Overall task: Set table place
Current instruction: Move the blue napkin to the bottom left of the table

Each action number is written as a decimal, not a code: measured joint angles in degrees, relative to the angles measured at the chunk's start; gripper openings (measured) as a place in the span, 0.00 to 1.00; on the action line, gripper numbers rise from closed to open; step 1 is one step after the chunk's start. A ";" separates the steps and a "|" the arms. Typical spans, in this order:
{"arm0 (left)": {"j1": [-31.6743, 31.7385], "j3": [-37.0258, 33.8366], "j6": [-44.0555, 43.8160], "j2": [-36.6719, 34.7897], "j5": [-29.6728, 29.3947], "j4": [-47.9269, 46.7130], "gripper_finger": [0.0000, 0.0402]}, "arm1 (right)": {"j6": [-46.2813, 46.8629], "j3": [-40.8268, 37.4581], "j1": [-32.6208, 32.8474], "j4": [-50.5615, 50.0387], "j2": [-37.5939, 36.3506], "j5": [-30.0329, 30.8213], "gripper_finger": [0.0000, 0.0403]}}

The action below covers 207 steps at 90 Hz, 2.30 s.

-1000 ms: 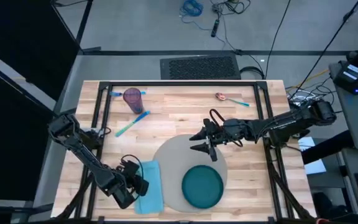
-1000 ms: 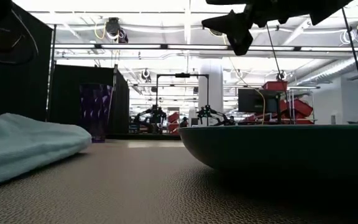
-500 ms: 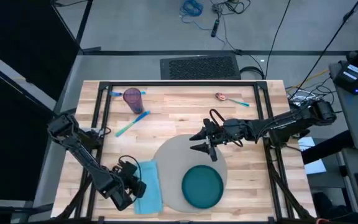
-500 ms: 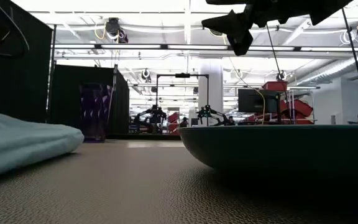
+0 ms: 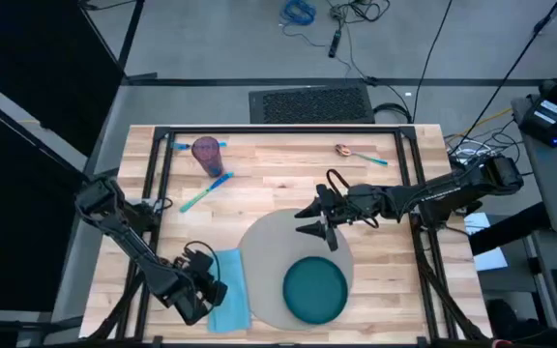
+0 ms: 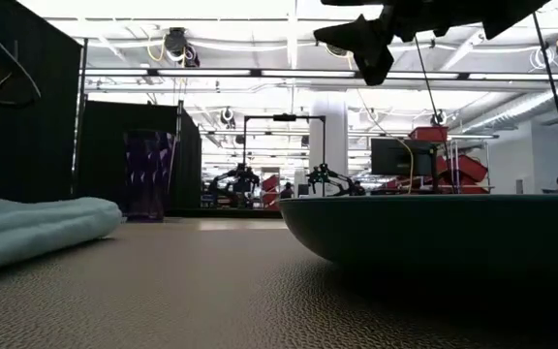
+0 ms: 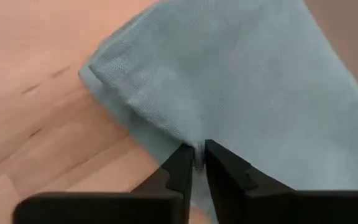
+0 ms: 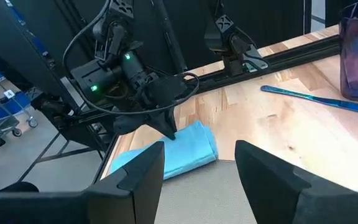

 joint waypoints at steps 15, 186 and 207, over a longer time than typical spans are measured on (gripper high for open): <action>0.17 0.00 -0.31 0.00 -0.37 -0.07 0.26 | -0.01 0.00 0.00 0.57 0.00 -0.18 0.45; 10.54 5.53 27.16 8.67 -8.59 14.97 0.36 | 10.67 -0.04 14.09 -10.45 0.00 7.89 0.45; 10.49 5.53 28.14 8.64 -9.74 17.28 0.36 | 10.97 -0.04 14.01 -10.35 0.00 7.89 0.45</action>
